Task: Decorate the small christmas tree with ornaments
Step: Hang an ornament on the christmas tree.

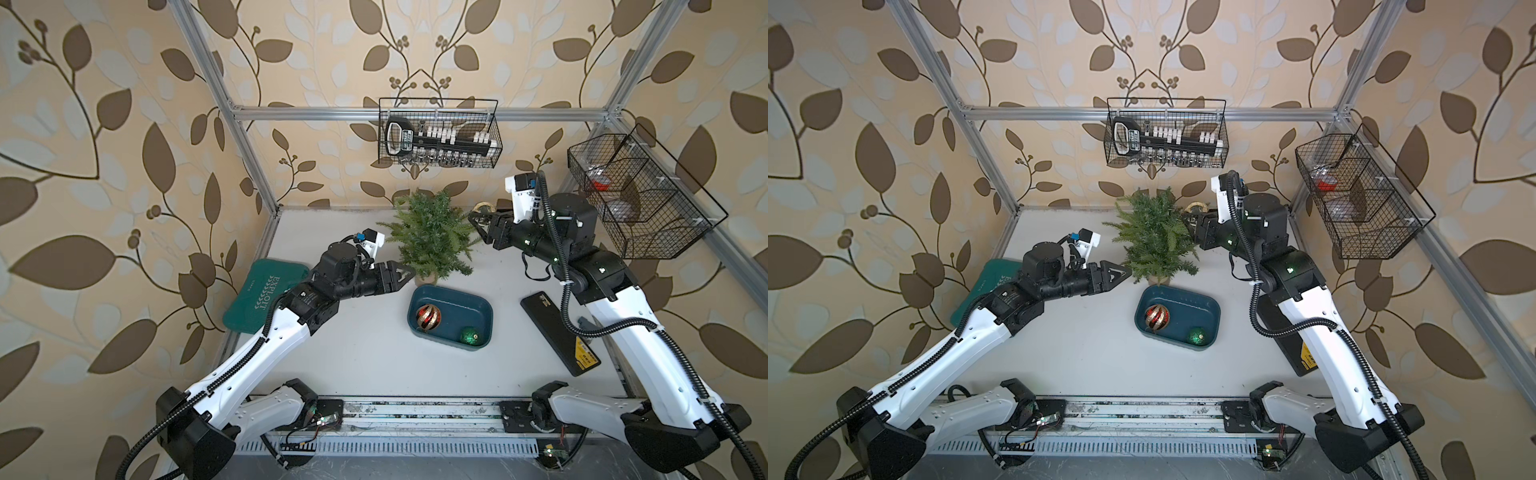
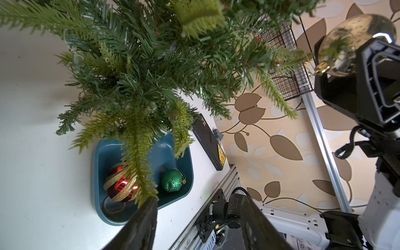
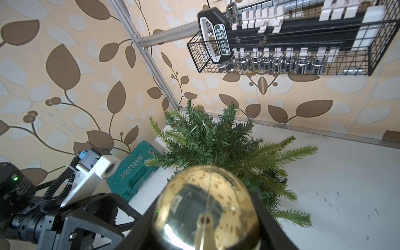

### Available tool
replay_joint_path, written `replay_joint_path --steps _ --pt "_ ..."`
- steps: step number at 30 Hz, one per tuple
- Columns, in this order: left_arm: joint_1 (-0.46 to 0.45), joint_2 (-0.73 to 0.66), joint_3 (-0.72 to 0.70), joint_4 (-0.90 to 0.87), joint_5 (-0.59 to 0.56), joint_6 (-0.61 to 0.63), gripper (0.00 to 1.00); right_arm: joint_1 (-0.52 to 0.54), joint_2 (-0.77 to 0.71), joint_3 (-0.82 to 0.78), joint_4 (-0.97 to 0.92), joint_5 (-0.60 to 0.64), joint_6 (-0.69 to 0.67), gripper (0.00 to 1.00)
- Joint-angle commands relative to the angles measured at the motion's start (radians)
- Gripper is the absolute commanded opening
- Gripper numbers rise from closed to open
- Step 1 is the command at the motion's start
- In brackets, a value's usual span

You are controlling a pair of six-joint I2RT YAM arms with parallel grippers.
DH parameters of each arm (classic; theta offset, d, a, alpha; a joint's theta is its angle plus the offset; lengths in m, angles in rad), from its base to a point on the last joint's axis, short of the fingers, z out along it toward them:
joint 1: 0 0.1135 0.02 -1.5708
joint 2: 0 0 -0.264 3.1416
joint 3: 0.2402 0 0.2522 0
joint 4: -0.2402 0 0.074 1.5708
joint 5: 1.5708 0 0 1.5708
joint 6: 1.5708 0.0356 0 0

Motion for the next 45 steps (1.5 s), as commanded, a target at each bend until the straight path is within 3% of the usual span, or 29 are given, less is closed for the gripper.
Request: replay_joint_path --steps 1,8,14,28,35,45 --pt "-0.007 -0.013 -0.008 0.027 -0.021 -0.001 0.62 0.006 -0.020 -0.026 -0.004 -0.028 -0.023 0.56" --pt "-0.007 -0.012 -0.010 0.026 -0.022 -0.003 0.62 0.006 -0.072 -0.091 0.021 -0.028 -0.036 0.58" --pt "-0.007 -0.011 -0.010 0.024 -0.022 -0.003 0.62 0.006 -0.096 -0.112 0.035 -0.034 -0.031 0.71" --pt "-0.007 -0.047 -0.014 -0.033 -0.034 0.027 0.63 0.006 -0.227 -0.162 -0.030 -0.042 -0.023 0.71" --pt "-0.007 -0.121 -0.052 -0.078 -0.057 0.058 0.67 0.005 -0.352 -0.298 -0.133 -0.037 0.003 0.71" --pt "-0.008 -0.168 -0.101 -0.119 -0.070 0.077 0.70 0.005 -0.462 -0.565 -0.140 -0.066 0.089 0.71"
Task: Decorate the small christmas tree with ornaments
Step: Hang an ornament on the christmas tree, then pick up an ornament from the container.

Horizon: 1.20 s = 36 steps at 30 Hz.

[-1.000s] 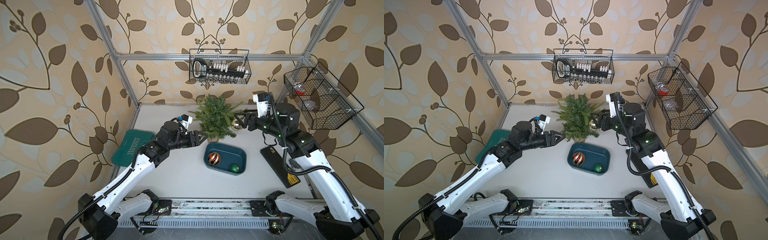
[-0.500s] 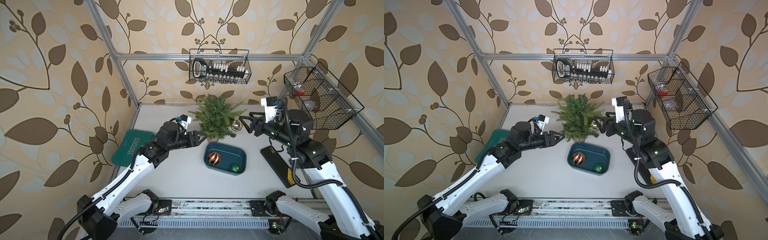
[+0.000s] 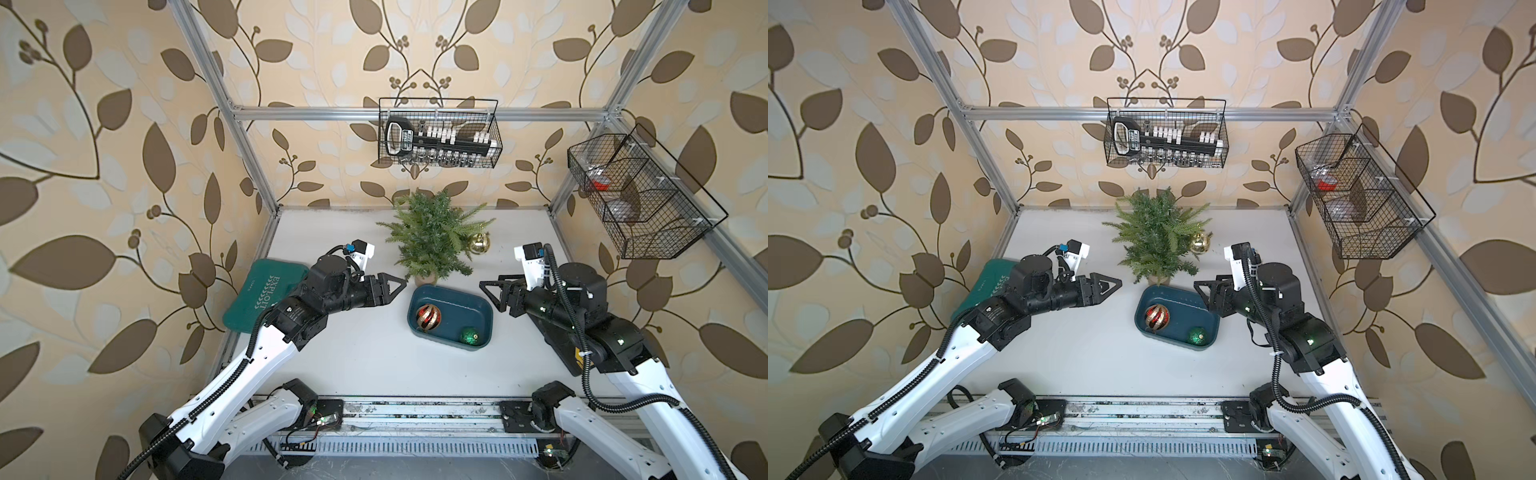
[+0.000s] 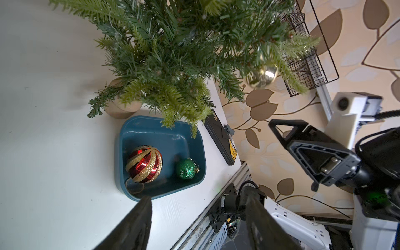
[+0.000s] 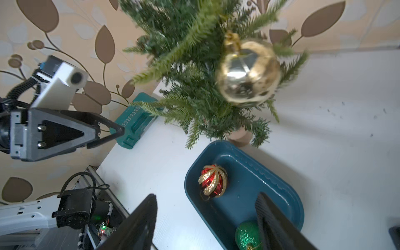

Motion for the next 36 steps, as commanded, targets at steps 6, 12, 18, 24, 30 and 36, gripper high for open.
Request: replay_joint_path --steps 6,12,18,24,30,36 --pt "-0.007 -0.084 -0.116 -0.053 -0.055 0.023 0.72 0.011 -0.011 -0.208 0.051 -0.050 0.110 0.81" --pt "-0.007 -0.118 -0.220 -0.057 -0.093 -0.001 0.73 0.079 0.053 -0.353 0.241 -0.046 0.201 0.85" --pt "-0.007 -0.092 -0.284 -0.009 -0.095 -0.025 0.73 0.241 0.214 -0.376 0.390 0.066 0.236 0.86" --pt "-0.007 -0.059 -0.329 0.035 -0.092 -0.041 0.74 0.289 0.352 -0.383 0.540 0.126 0.278 0.86" --pt "-0.008 -0.052 -0.352 0.044 -0.100 -0.046 0.74 0.306 0.469 -0.368 0.624 0.138 0.289 0.86" --pt "-0.007 -0.040 -0.357 0.052 -0.100 -0.045 0.74 0.309 0.561 -0.357 0.683 0.138 0.304 0.86"
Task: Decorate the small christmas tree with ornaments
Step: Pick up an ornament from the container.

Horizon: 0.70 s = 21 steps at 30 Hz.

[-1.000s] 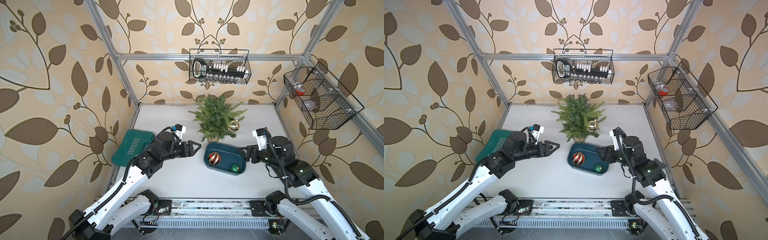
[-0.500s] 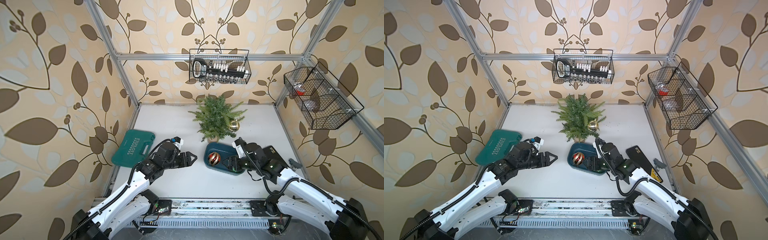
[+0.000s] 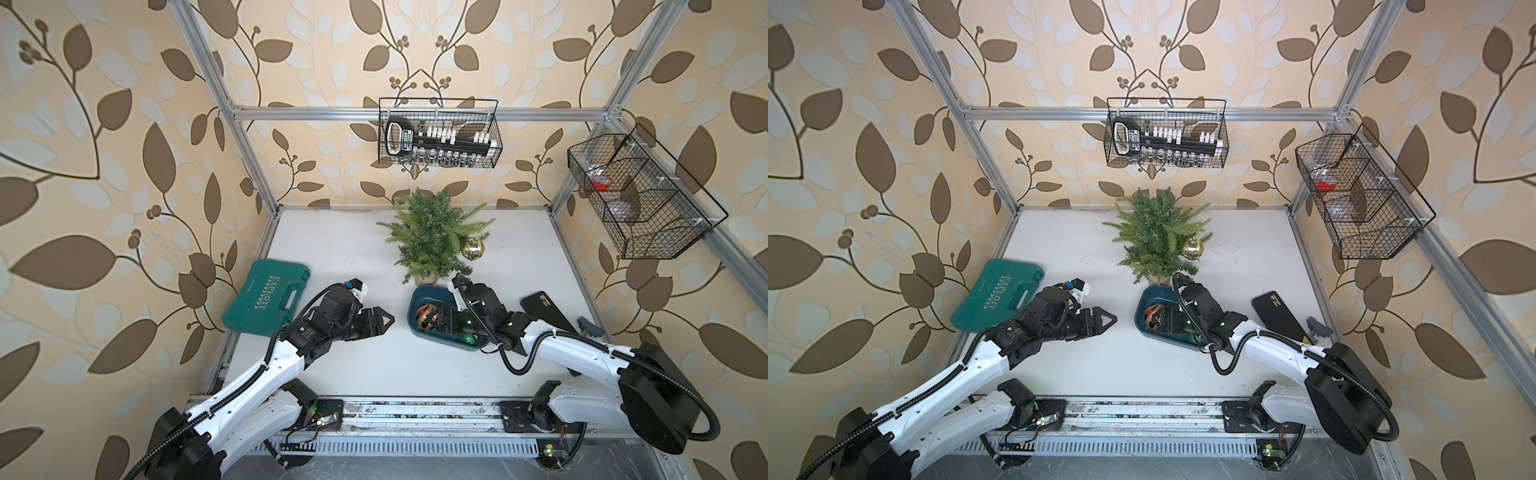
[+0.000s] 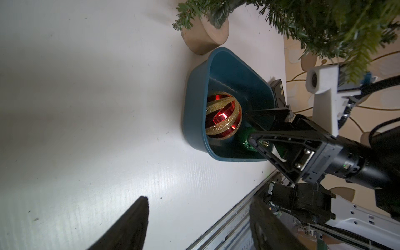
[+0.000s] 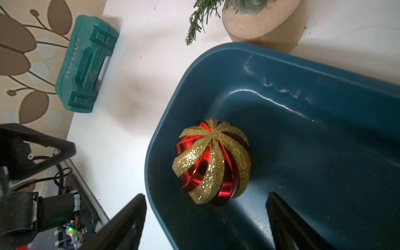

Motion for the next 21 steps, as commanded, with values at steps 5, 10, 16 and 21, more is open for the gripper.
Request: replay_joint_path --steps 5,10,16,21 --pt "-0.008 0.023 -0.007 0.048 -0.019 -0.006 0.74 0.024 0.086 0.017 0.102 0.016 0.028 0.85" --pt "-0.007 0.029 -0.009 0.050 -0.018 -0.006 0.74 0.031 0.144 0.034 0.137 0.010 0.037 0.84" --pt "-0.007 0.031 -0.018 0.057 -0.020 -0.012 0.73 0.032 0.193 0.045 0.165 0.030 0.039 0.84" --pt "-0.007 0.040 -0.018 0.067 -0.018 -0.015 0.73 0.033 0.231 0.056 0.181 0.048 0.038 0.82"
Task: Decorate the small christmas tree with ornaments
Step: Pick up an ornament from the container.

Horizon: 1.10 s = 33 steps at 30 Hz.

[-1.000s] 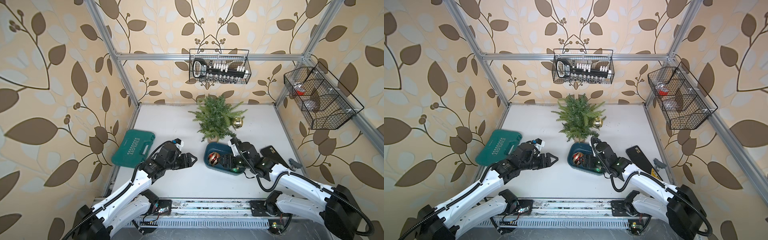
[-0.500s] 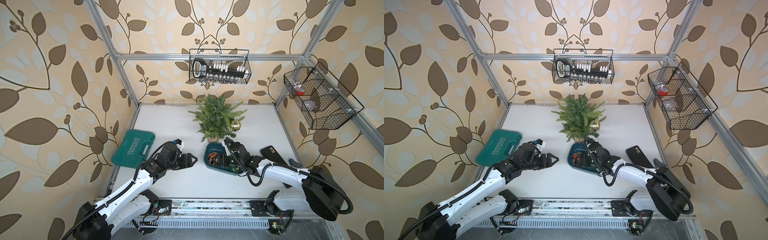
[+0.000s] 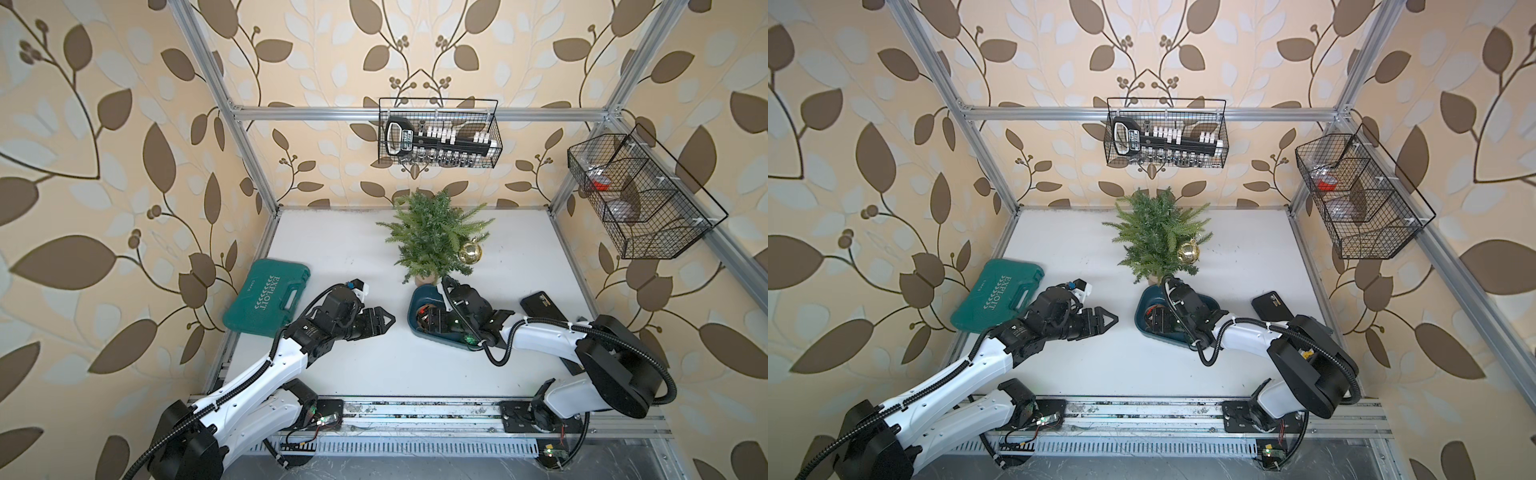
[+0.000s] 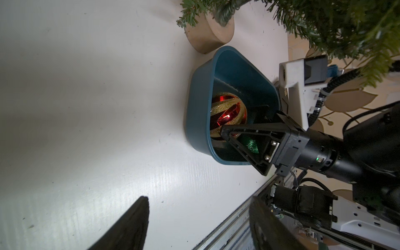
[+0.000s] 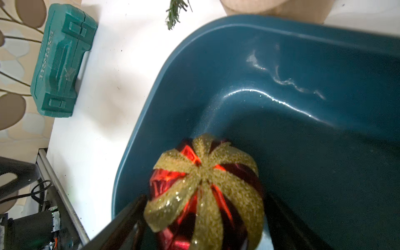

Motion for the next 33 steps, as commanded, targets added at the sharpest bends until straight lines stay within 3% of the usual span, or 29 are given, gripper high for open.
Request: replay_joint_path --steps 1,12,26,33 --pt "-0.007 0.004 -0.003 0.030 -0.018 -0.009 0.73 0.005 0.025 0.035 0.031 0.032 0.009 0.81" --pt "-0.008 -0.001 -0.003 0.031 -0.018 -0.010 0.73 0.004 -0.005 0.025 0.018 0.037 -0.006 0.64" --pt "-0.008 -0.043 0.095 0.032 0.038 0.002 0.71 0.005 -0.593 -0.018 -0.296 0.013 -0.062 0.60" --pt "-0.008 -0.057 0.144 0.078 0.110 -0.013 0.67 0.004 -0.719 0.112 -0.441 -0.028 -0.132 0.60"
